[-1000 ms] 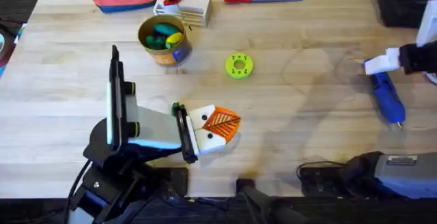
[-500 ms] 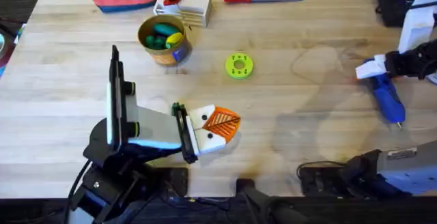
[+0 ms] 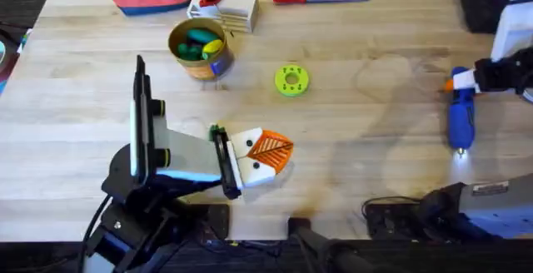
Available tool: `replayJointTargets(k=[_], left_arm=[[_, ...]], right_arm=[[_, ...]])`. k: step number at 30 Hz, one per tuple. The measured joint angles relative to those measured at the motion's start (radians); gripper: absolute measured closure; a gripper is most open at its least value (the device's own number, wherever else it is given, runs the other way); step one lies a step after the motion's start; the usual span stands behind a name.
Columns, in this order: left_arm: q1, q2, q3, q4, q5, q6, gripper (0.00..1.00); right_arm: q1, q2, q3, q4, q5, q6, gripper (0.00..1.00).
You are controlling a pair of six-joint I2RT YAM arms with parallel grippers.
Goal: Pick up the gripper from the table and insert it into the empty holder that is missing its gripper. Then pick up a screw, insert it into the mounting hole, and use the screwdriver to tighten it. Finally, clean up the table by picking up the vegetable and placing it into the bucket.
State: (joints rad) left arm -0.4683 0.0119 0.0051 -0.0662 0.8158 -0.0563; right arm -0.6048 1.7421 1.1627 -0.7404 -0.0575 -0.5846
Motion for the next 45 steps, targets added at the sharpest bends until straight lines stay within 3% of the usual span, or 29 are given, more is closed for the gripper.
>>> replayJointTargets(k=[6, 17, 23, 34, 39, 45], left_arm=[[0.0, 0.0, 0.0, 0.0, 0.001, 0.0, 0.995], [0.0, 0.0, 0.0, 0.0, 0.001, 0.0, 0.995], [0.0, 0.0, 0.0, 0.0, 0.001, 0.0, 0.995], [0.0, 0.0, 0.0, 0.0, 0.0, 0.0, 0.995], [0.0, 0.0, 0.0, 0.0, 0.0, 0.0, 0.995], [0.0, 0.0, 0.0, 0.0, -0.002, 0.0, 0.995]], right_arm=[[0.003, -0.192, 0.049, 0.015, -0.053, 0.056, 0.992], [0.007, -0.637, 0.062, 0.052, -0.307, 0.21, 0.993], [0.09, -0.841, -0.015, 0.168, -0.389, 0.317, 0.993], [0.507, -1.154, -0.378, 0.61, -0.509, 0.567, 0.994], [0.715, -1.187, -0.482, 0.883, -0.519, 0.688, 0.994], [0.976, -1.145, -0.517, 1.05, -0.52, 0.747, 0.994]])
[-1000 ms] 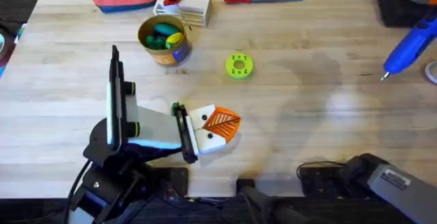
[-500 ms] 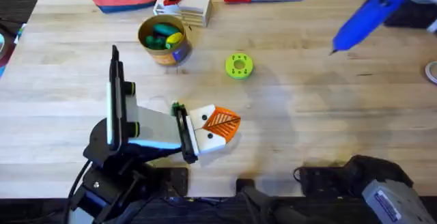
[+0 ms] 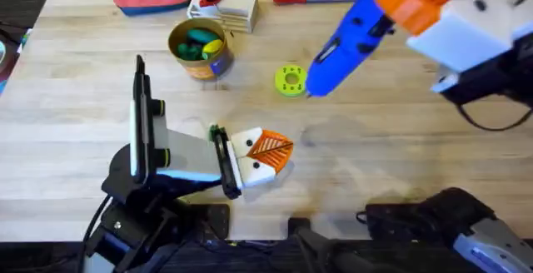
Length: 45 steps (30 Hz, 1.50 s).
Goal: Pick up the gripper from the table and insert it into the empty holder that is missing its gripper. Then pick up a screw, insert it into the mounting hole, and use the screwdriver to tighten it. Finally, clean up the table by picking up the vegetable and placing it into the bucket.
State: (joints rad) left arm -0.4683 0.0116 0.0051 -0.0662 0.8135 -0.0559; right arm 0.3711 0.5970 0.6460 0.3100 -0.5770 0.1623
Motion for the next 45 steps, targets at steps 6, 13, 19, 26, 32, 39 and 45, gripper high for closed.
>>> replayJointTargets(k=[6, 13, 19, 26, 32, 39, 45], left_arm=[[0.0, 0.0, 0.0, 0.001, -0.018, 0.0, 0.995], [0.0, 0.0, 0.0, 0.002, -0.024, 0.0, 0.995], [0.0, 0.0, 0.0, 0.002, -0.024, 0.0, 0.995], [0.0, 0.0, 0.0, 0.002, -0.024, 0.0, 0.995], [0.0, 0.0, 0.0, 0.002, -0.024, 0.0, 0.995], [0.0, 0.0, 0.0, 0.002, -0.024, 0.0, 0.995], [0.0, 0.0, 0.0, 0.002, -0.024, 0.0, 0.995]], right_arm=[[0.214, 0.11, 0.0, 0.132, 0.031, 0.017, 0.994], [0.348, 0.27, -0.002, 0.296, 0.038, 0.021, 0.994], [0.357, 0.302, -0.004, 0.315, 0.04, 0.023, 0.994], [0.357, 0.302, -0.004, 0.284, 0.041, 0.055, 0.994], [0.358, 0.302, -0.004, 0.279, 0.041, 0.07, 0.994], [0.375, 0.334, -0.004, 0.284, 0.041, 0.074, 0.994], [0.378, 0.354, -0.004, 0.292, 0.049, 0.073, 0.994]])
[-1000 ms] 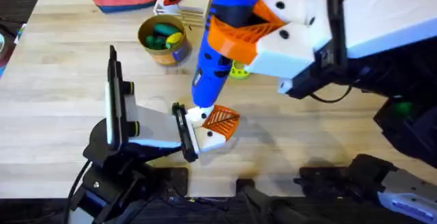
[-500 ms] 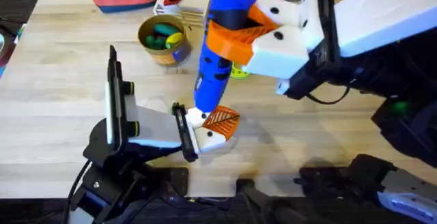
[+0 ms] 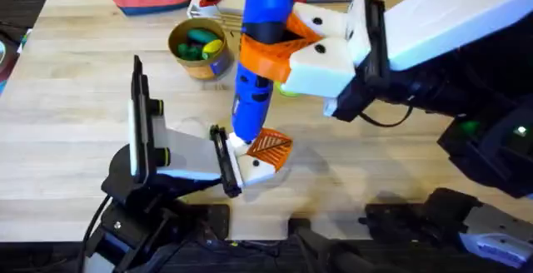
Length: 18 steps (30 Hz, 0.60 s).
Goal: Pick up the gripper from the table and insert it into the empty holder that is missing its gripper. Then pick up a screw, insert it into the mounting hole, and use the screwdriver to tighten it. Finally, clean up the table by picking up the vegetable and placing it into the bucket.
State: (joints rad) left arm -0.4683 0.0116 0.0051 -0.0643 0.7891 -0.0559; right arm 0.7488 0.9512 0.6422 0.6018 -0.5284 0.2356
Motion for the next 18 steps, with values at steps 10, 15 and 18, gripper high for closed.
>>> replayJointTargets(k=[10, 15, 18], left_arm=[[0.0, 0.0, 0.0, 0.0, 0.0, 0.0, 0.995], [0.0, 0.0, 0.0, 0.0, 0.0, 0.0, 0.995], [0.0, 0.0, 0.0, 0.0, 0.0, 0.0, 0.995]], right_arm=[[-0.021, 0.0, 0.0, 0.028, 0.004, 0.003, 0.994], [-0.021, 0.0, 0.0, 0.029, 0.004, 0.011, 0.994], [-0.021, 0.0, 0.0, 0.029, 0.004, 0.029, 0.994]])
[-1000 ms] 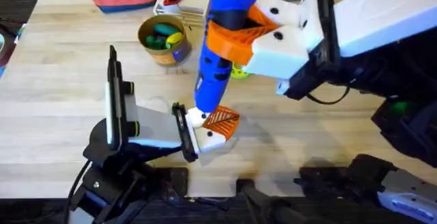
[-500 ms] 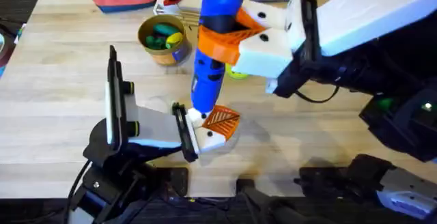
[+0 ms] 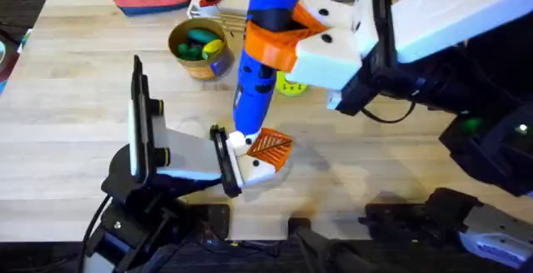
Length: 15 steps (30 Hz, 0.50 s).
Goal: Pick up the gripper from the table and insert it into the empty holder that is missing its gripper. Then pick up a screw, insert it into the mounting hole, and use the screwdriver to tighten it. Finally, clean up the table by picking up the vegetable and placing it into the bucket.
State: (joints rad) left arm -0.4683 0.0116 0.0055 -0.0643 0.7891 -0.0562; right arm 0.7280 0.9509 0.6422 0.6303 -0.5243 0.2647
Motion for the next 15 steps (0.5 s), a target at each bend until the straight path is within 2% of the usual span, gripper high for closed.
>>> replayJointTargets(k=[15], left_arm=[[0.0, 0.0, 0.0, 0.0, 0.0, 0.0, 0.995]], right_arm=[[0.0, 0.0, 0.0, -0.003, 0.0, 0.024, 0.994]])
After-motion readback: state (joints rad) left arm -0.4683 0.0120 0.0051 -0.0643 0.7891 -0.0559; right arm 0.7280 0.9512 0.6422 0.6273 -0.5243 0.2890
